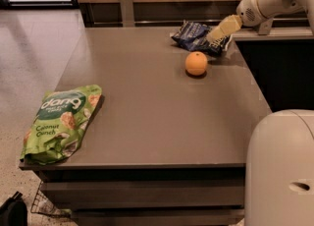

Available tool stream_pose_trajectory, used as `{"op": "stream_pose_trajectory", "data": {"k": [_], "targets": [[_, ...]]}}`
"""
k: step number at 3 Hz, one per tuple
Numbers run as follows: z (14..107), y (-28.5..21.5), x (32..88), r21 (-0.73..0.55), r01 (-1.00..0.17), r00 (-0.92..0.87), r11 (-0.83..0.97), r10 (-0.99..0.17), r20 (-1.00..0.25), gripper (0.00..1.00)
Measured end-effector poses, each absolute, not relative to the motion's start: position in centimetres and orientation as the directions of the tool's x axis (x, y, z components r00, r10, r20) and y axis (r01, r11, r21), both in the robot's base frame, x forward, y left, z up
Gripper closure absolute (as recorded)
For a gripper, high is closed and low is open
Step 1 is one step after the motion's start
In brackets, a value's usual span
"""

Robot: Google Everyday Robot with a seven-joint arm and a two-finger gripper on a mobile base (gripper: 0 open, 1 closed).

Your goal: Move blue chip bag near green rice chip bag

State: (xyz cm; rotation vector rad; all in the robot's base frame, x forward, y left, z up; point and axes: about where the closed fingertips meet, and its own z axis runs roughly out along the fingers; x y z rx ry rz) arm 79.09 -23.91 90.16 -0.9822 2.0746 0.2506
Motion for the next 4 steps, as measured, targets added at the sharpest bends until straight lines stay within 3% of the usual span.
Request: {"op": "stream_pose_trajectory", "data": {"k": [4], "targets": [[83.0,-17.8,82.9,-0.182,-0.723,-0.362,0.666,-0.59,-0.722,0.0]]}}
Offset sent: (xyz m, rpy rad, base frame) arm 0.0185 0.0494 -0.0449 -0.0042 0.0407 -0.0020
